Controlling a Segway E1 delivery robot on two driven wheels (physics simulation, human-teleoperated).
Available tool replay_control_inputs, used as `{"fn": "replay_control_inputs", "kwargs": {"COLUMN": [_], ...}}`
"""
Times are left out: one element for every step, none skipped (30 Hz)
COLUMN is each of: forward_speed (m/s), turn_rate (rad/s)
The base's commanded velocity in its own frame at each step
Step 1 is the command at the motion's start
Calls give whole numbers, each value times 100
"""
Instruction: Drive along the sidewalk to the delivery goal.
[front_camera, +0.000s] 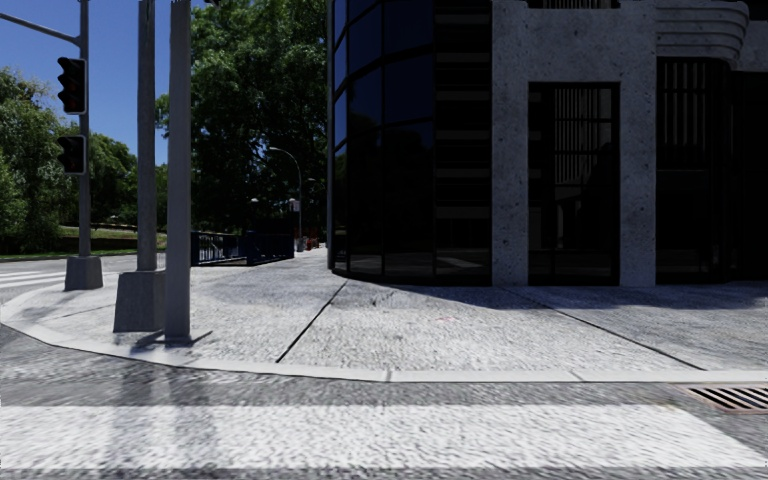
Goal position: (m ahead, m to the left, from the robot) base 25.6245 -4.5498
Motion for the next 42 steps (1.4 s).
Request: {"fn": "replay_control_inputs", "kwargs": {"forward_speed": [152,152,153,153,153,153,153,153,153,153,153,153,153,153,153,153,153,153,153,153,153,153,153,153,153,153,153,153,153,153,153,153,153,153,153,153,153,153,153,153,153,153], "turn_rate": [0,0,0,0,0,0,0,0,0,0,0,0,0,0,0,0,0,0,0,0,0,0,0,0,0,0,0,0,0,0,0,0,0,8,8,55,82,120,120,120,120,120]}}
